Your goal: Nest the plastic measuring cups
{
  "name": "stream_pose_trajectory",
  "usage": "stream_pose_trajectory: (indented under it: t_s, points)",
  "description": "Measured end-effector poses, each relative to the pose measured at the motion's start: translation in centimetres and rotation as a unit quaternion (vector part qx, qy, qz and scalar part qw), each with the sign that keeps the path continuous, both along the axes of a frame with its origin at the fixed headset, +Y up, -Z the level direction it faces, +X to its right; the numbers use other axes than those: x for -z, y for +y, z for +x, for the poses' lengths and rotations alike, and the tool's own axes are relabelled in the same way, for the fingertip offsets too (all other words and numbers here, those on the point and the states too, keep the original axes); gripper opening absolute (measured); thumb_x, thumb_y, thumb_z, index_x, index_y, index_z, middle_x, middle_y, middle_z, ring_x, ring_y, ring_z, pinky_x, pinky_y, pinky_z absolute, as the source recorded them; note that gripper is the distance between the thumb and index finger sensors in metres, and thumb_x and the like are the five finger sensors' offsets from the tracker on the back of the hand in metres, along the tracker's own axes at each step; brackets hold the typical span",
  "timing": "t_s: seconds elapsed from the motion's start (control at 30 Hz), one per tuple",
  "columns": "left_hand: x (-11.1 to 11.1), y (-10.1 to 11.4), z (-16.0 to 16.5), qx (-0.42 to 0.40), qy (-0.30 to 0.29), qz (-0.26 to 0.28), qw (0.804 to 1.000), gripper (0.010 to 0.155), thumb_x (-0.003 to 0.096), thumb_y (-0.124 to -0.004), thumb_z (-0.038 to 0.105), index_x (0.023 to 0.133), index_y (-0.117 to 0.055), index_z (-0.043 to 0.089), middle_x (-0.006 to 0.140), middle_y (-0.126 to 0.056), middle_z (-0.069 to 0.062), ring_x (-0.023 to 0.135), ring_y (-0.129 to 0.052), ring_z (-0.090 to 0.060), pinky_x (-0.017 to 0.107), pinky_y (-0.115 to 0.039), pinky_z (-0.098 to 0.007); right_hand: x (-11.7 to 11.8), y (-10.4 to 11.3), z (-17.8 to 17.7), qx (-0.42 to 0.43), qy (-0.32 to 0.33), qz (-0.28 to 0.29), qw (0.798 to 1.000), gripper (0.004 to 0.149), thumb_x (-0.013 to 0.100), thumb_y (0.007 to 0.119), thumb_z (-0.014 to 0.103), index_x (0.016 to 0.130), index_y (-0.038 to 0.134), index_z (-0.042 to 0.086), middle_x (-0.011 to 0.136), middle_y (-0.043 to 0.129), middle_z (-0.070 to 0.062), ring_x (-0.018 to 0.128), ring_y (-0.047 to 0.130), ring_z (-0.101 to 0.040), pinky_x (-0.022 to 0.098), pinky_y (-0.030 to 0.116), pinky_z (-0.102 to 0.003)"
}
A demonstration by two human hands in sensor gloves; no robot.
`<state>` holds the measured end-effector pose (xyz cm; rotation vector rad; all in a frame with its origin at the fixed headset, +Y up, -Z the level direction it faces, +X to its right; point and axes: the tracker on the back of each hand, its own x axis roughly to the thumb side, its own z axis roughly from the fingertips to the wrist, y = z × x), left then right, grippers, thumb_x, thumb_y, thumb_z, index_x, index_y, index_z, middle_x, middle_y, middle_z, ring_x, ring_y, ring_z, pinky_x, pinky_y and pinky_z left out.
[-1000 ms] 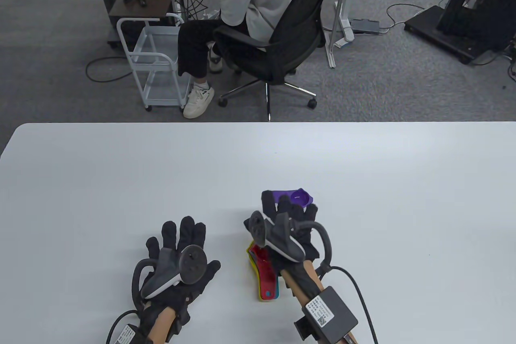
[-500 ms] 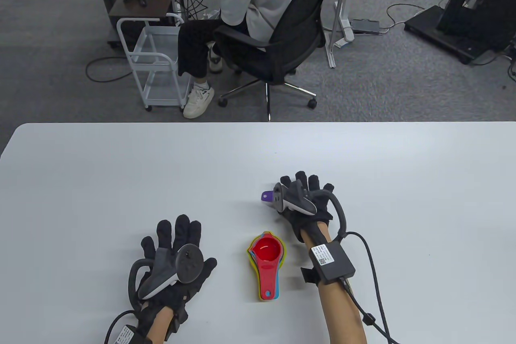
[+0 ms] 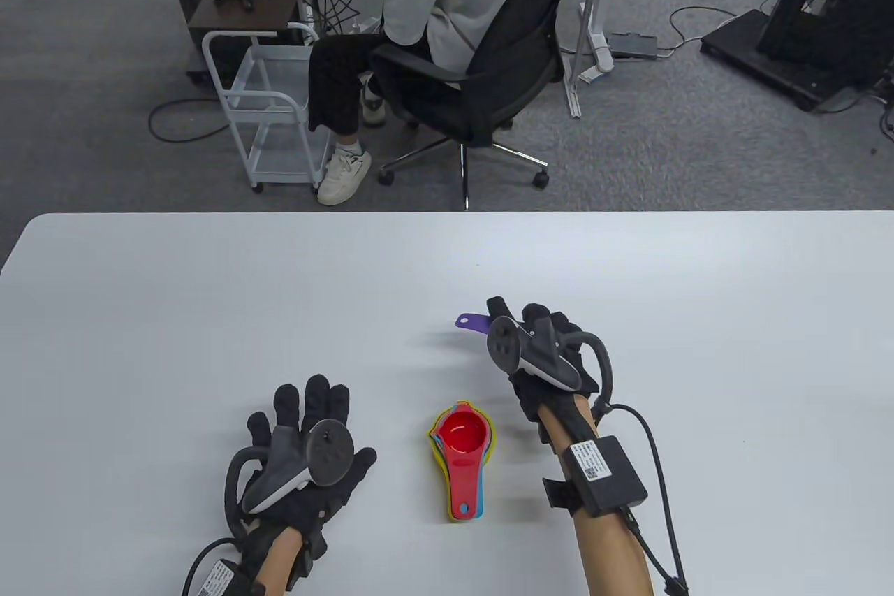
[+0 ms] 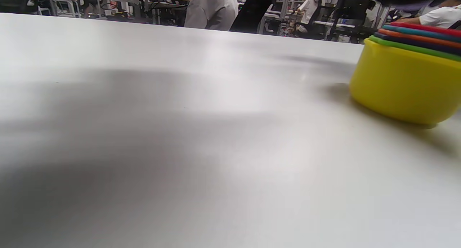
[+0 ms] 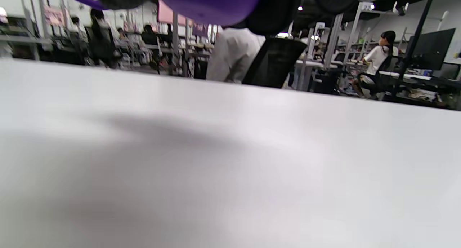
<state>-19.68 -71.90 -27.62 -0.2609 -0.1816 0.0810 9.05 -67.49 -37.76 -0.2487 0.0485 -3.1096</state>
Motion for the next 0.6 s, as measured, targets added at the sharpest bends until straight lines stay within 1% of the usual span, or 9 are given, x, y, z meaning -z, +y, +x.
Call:
stream_pose_trajectory:
  t_s: [0.07, 0.13, 0.27, 0.3, 0.4, 0.43, 0.5, 0.53, 0.6]
  points:
    - [-0.2, 0.2, 0.3, -0.018, -0.013, 0.014, 1.0, 0.088, 0.0553, -0.052, 0.067, 0.118, -0.011, 0.02, 0.122, -0.005, -0.015, 0.107, -0.009, -0.058, 0.064, -0.014, -0.08, -2.0, 1.3, -0.5, 0.012, 0.023, 0.024, 0.999, 0.061, 0.063, 0.058, 0.042, 0.116, 0.029, 0.035, 0.112, 0.045, -0.02, 0.09, 0.058, -0.04, 0.067, 0.048, -0.066]
    - [-0.5, 0.6, 0.6, -0.043, -0.02, 0.049, 0.998, 0.086, 0.0554, -0.053, 0.066, 0.118, -0.018, 0.019, 0.124, -0.014, -0.017, 0.11, -0.021, -0.058, 0.066, -0.02, -0.08, -4.2, 2.2, -1.4, 0.021, 0.052, 0.045, 0.997, 0.061, 0.063, 0.058, 0.042, 0.116, 0.029, 0.036, 0.112, 0.043, -0.02, 0.091, 0.057, -0.04, 0.067, 0.048, -0.066]
    - [-1.0, 1.4, 1.1, -0.136, -0.035, 0.082, 0.987, 0.08, 0.0558, -0.053, 0.064, 0.118, -0.036, 0.017, 0.124, -0.045, -0.019, 0.109, -0.058, -0.051, 0.069, -0.036, -0.079, -8.2, 1.9, -4.2, 0.016, 0.124, 0.084, 0.989, 0.061, 0.063, 0.058, 0.042, 0.116, 0.029, 0.037, 0.113, 0.042, -0.02, 0.092, 0.055, -0.04, 0.068, 0.046, -0.066]
    - [-1.1, 1.4, 1.2, -0.158, -0.038, 0.082, 0.983, 0.078, 0.0558, -0.053, 0.063, 0.118, -0.041, 0.017, 0.122, -0.053, -0.018, 0.106, -0.067, -0.048, 0.07, -0.04, -0.078, -8.5, 1.7, -4.6, 0.011, 0.131, 0.09, 0.987, 0.061, 0.063, 0.058, 0.042, 0.116, 0.029, 0.037, 0.113, 0.041, -0.02, 0.092, 0.055, -0.04, 0.068, 0.046, -0.066]
    - [-1.1, 1.3, 1.3, -0.247, -0.041, 0.068, 0.966, 0.075, 0.0559, -0.053, 0.062, 0.115, -0.049, 0.016, 0.115, -0.069, -0.015, 0.096, -0.084, -0.039, 0.071, -0.054, -0.072, -10.5, 0.8, -6.6, -0.024, 0.176, 0.118, 0.977, 0.061, 0.063, 0.059, 0.042, 0.116, 0.029, 0.037, 0.113, 0.041, -0.019, 0.092, 0.055, -0.04, 0.068, 0.046, -0.066]
    - [-1.0, 1.2, 1.2, -0.281, -0.034, 0.056, 0.958, 0.076, 0.0558, -0.054, 0.062, 0.113, -0.053, 0.012, 0.11, -0.074, -0.016, 0.091, -0.09, -0.036, 0.07, -0.059, -0.069, -11.0, 0.5, -7.3, -0.037, 0.18, 0.133, 0.974, 0.06, 0.063, 0.058, 0.041, 0.116, 0.03, 0.037, 0.113, 0.042, -0.02, 0.091, 0.056, -0.04, 0.068, 0.046, -0.066]
    - [-0.6, 0.6, 0.7, -0.322, -0.02, 0.019, 0.946, 0.07, 0.0561, -0.06, 0.057, 0.11, -0.06, 0.012, 0.103, -0.083, -0.014, 0.081, -0.097, -0.032, 0.068, -0.067, -0.065, -11.3, 0.6, -7.3, -0.053, 0.185, 0.144, 0.971, 0.06, 0.063, 0.059, 0.041, 0.116, 0.03, 0.036, 0.113, 0.042, -0.019, 0.091, 0.056, -0.039, 0.068, 0.047, -0.066]
    - [-0.4, 0.4, 0.5, -0.341, -0.016, 0.003, 0.94, 0.07, 0.0568, -0.061, 0.057, 0.11, -0.059, 0.012, 0.101, -0.085, -0.013, 0.078, -0.1, -0.028, 0.067, -0.07, -0.063, -11.3, 0.6, -7.2, -0.044, 0.192, 0.143, 0.97, 0.06, 0.063, 0.059, 0.041, 0.116, 0.03, 0.037, 0.113, 0.041, -0.019, 0.091, 0.056, -0.039, 0.068, 0.046, -0.066]
    - [-0.2, 0.2, 0.0, -0.4, 0.003, -0.017, 0.916, 0.074, 0.0559, -0.065, 0.058, 0.112, -0.054, 0.01, 0.102, -0.081, -0.014, 0.077, -0.099, -0.028, 0.066, -0.07, -0.062, -11.4, 0.4, -6.9, -0.015, 0.194, 0.144, 0.97, 0.06, 0.063, 0.059, 0.04, 0.116, 0.031, 0.036, 0.113, 0.043, -0.019, 0.091, 0.057, -0.04, 0.068, 0.047, -0.066]
